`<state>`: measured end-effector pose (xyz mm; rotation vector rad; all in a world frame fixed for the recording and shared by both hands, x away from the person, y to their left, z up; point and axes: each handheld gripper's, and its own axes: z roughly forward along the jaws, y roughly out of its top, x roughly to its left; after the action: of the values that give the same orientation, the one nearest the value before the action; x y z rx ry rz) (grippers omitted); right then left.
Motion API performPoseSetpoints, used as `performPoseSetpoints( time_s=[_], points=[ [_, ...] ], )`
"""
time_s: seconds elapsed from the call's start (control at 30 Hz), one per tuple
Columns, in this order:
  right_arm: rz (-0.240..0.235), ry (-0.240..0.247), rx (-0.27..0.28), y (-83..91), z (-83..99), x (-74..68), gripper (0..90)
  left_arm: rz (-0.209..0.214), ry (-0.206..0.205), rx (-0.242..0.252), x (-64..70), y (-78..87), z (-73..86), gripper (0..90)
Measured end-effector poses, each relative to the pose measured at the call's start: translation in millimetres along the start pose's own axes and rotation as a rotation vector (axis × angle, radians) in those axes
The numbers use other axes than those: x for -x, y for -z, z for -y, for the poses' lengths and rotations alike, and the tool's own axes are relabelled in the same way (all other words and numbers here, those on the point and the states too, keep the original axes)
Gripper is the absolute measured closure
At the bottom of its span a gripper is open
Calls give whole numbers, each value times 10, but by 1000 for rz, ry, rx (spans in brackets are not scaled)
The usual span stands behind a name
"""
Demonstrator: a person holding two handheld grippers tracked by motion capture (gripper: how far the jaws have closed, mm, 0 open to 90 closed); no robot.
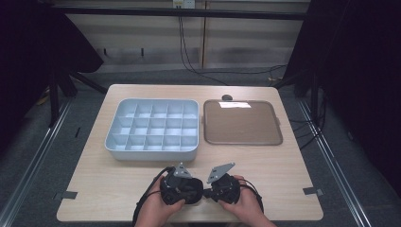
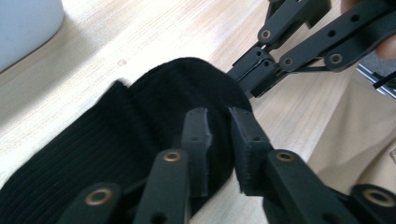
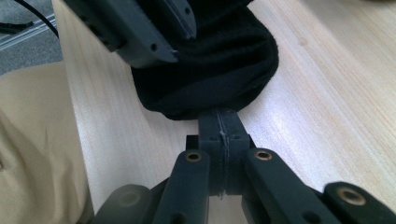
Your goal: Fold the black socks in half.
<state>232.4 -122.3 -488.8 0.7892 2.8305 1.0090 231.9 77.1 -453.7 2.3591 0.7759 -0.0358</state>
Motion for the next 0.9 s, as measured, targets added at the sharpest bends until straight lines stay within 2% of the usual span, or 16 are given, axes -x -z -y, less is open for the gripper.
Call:
performPoseSetpoints(
  time_s=[0.1, 0.17, 0.27, 0.4, 0.47, 0.53, 0.63, 0.7, 0.9],
  points=[
    [0, -3, -1, 0, -1, -2, 893, -6, 21, 26, 8, 74, -30, 664],
    [1, 0, -1, -1, 0, -3, 893, -12, 12, 18, -22, 144, -44, 663],
    [4, 4, 2, -3, -2, -2, 893, -36, 44, 51, -64, 226, -44, 645],
    [6, 14, 4, -9, -7, -2, 893, -60, 58, 76, -103, 309, -49, 604],
    [6, 6, 4, -11, -11, -7, 893, -44, 66, 84, -116, 337, -49, 600],
    [5, 8, 5, -15, -15, -6, 893, -68, 70, 81, -132, 362, -48, 593],
    [3, 5, 1, -16, -17, -8, 892, -110, 76, 60, -167, 332, -23, 579],
    [4, 7, -3, -16, -18, -10, 892, -98, 98, 52, -193, 259, 10, 574],
    [7, 11, 1, -31, -32, -21, 892, -148, 101, 4, -248, 58, 78, 579]
  ],
)
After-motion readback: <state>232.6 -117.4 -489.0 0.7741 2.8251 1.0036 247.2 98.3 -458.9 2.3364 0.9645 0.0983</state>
